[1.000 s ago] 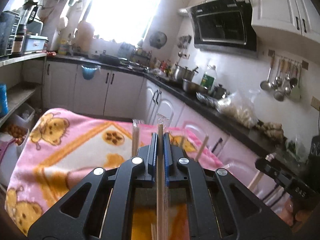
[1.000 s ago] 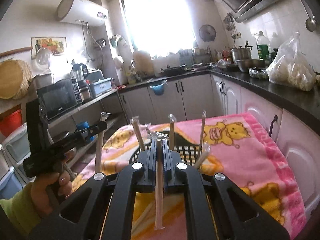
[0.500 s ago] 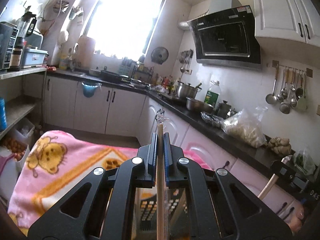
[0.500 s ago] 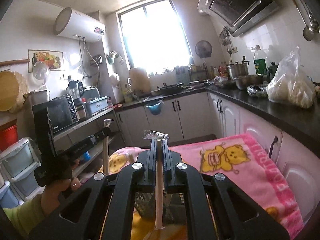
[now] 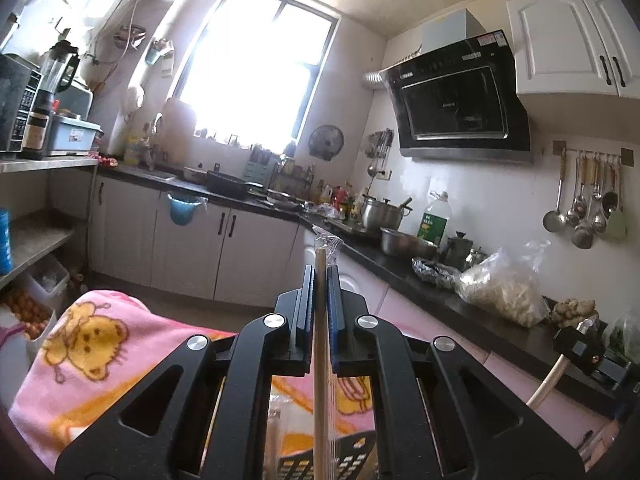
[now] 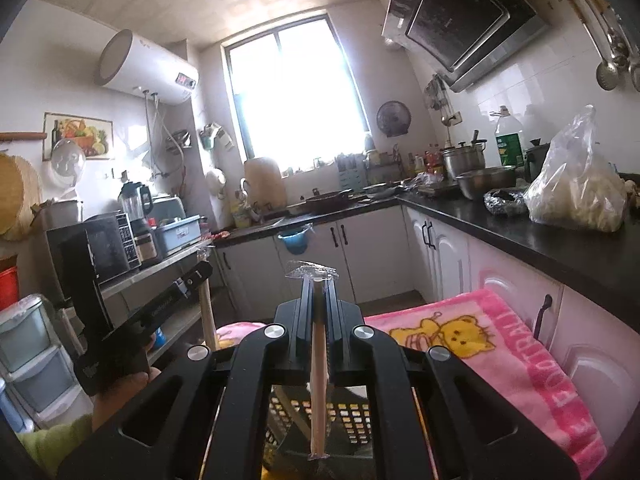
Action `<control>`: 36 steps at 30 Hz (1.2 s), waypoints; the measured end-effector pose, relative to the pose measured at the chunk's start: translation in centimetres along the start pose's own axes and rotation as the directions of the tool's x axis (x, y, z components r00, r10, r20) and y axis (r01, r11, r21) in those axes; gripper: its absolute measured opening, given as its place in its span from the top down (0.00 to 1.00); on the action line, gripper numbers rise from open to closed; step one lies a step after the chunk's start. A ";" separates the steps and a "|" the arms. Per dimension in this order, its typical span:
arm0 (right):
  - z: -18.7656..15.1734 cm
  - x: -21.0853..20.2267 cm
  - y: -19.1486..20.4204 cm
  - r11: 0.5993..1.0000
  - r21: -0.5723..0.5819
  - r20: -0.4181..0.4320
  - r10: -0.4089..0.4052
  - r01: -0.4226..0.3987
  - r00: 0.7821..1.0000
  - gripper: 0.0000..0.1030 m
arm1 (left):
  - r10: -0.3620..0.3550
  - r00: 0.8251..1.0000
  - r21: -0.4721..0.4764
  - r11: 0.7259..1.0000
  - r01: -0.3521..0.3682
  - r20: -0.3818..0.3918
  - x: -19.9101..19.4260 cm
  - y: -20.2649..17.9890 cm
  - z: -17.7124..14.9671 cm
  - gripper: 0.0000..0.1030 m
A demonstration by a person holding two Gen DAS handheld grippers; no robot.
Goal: Organize utensils
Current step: 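Lift the left gripper's chopstick over the caddy while the right gripper carries its chopstick there, then lower both held chopsticks into the caddy and open both grippers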
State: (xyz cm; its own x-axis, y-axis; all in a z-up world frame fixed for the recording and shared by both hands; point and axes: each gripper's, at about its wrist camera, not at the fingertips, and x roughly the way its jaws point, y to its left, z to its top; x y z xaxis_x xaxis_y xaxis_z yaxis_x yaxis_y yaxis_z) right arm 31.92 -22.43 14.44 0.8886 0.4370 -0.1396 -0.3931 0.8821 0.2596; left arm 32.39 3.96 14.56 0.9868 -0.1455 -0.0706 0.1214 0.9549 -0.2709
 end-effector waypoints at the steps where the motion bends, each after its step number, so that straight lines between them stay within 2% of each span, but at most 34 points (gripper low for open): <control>1: 0.0 0.1 -0.1 1.000 0.003 0.006 -0.006 0.006 1.000 0.95 | -0.001 1.000 0.002 1.000 0.001 0.009 0.2 -0.2 -0.1 0.99; 7: -0.9 0.4 -0.3 0.995 -0.042 0.054 -0.092 0.094 0.994 0.95 | 0.007 0.999 0.062 0.998 -0.010 0.042 0.9 -1.2 -1.5 0.99; 10: -1.7 1.3 -1.1 0.997 -0.005 0.026 -0.076 0.076 0.997 0.95 | 0.012 0.999 0.086 0.996 -0.016 0.047 1.2 -1.3 -2.2 0.99; 19: -4.0 2.9 -2.3 0.994 0.023 -0.012 -0.106 0.106 0.994 0.95 | 0.023 0.999 0.113 0.993 -0.025 0.024 2.2 -0.7 -4.9 0.99; 29: -6.4 3.2 -3.8 0.988 0.133 -0.047 -0.077 0.083 0.996 0.95 | 0.015 1.000 0.112 0.994 -0.015 0.000 1.1 0.1 -5.8 0.98; 36: -7.4 3.8 -3.5 0.987 0.141 -0.111 -0.065 0.081 0.992 0.93 | 0.004 0.998 0.083 0.997 0.001 -0.055 0.3 0.8 -5.6 0.85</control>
State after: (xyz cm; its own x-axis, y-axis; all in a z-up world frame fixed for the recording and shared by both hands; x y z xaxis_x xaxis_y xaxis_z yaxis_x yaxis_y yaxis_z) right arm 34.95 -22.58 5.95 0.8807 0.3952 -0.2611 -0.2825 0.8808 0.3800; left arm 32.19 3.21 8.93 0.9798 -0.1560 -0.1248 0.1306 0.9729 -0.1907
